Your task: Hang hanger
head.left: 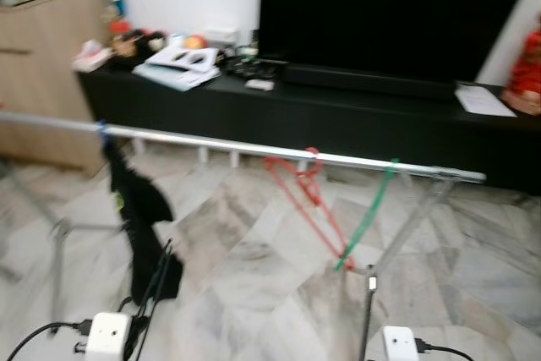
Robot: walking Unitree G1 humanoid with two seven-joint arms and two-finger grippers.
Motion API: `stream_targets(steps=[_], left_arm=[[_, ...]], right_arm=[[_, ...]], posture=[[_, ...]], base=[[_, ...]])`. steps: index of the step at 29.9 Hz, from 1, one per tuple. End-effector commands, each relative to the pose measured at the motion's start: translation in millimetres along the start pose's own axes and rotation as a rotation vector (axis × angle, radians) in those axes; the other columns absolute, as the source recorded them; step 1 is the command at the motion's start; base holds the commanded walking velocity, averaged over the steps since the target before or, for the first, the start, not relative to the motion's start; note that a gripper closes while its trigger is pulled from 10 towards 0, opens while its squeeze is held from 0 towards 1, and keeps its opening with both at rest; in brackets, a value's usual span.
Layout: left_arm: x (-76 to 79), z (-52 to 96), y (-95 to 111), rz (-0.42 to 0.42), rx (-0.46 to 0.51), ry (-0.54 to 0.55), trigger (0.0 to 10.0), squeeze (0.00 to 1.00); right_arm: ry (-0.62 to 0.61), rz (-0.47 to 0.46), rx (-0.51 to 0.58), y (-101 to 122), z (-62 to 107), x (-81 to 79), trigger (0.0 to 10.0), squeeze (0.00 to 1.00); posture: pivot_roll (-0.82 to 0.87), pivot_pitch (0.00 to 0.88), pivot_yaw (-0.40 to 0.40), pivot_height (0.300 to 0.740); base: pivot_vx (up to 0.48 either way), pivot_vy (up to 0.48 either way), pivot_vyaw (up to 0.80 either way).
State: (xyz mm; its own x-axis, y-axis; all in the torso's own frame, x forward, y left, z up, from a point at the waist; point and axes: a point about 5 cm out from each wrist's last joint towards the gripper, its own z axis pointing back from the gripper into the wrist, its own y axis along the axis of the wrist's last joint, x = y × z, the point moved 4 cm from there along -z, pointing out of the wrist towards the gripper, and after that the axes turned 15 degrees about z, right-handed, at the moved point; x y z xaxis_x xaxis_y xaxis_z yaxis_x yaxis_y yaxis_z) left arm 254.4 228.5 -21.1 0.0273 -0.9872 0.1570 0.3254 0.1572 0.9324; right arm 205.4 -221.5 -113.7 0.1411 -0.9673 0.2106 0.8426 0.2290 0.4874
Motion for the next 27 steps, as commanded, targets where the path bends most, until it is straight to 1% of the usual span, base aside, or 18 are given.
stream_targets(steps=[1, 17, 23, 27], left_arm=[[-12.3, 9.6, -8.6, -0.019, -0.038, 0.032, 10.0, 0.00], [-8.2, 7.8, -7.8, -0.018, -0.041, 0.024, 10.0, 0.00], [-2.8, 4.6, -10.0, -0.017, -0.075, -0.014, 10.0, 0.00], [0.7, 1.7, -8.9, -0.046, -0.092, -0.039, 10.0, 0.00]], right_arm=[[0.009, -0.008, 0.037, 17.1, -1.6, -4.3, 10.0, 0.00], [0.013, 0.000, 0.037, 18.1, -1.7, -4.6, 10.0, 0.00], [0.015, 0.008, 0.034, 18.3, -1.8, -4.1, 10.0, 0.00], [0.020, 0.019, 0.035, 18.8, -1.8, -3.7, 10.0, 0.00]], posture=[[0.14, 0.000, -0.022, 0.740], [0.14, 0.000, -0.028, 0.740], [0.15, 0.000, -0.043, 0.740], [0.16, 0.000, -0.057, 0.740]], base=[[0.311, 0.000, 0.00], [0.301, 0.000, 0.00], [0.000, 0.000, 0.00], [0.000, 0.000, 0.00]])
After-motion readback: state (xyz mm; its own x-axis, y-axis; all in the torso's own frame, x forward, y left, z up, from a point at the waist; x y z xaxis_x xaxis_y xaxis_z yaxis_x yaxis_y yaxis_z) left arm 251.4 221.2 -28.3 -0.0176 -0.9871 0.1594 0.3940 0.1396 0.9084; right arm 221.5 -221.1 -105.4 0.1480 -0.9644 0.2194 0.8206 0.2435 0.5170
